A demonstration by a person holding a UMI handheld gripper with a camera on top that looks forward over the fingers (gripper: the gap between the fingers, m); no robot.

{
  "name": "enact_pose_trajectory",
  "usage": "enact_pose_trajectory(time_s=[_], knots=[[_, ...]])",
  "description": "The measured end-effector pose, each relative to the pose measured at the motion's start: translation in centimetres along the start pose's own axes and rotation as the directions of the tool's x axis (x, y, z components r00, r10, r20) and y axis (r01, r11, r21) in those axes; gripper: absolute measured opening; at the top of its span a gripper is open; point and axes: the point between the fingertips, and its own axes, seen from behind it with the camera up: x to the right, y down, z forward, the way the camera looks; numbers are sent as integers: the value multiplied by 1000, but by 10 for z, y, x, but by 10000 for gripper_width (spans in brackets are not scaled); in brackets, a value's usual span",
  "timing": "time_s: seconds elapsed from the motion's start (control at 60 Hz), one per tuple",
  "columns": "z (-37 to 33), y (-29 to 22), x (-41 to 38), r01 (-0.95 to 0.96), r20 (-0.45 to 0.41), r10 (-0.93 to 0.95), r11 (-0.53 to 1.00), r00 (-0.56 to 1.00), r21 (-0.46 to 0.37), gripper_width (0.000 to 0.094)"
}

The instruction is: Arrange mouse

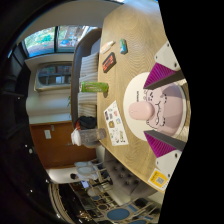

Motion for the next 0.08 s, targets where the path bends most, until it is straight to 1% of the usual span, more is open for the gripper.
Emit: enact_pose_trajectory(time_s=[0.083], knots=[[-33,1,10,-5,37,4,999,999,42,848]])
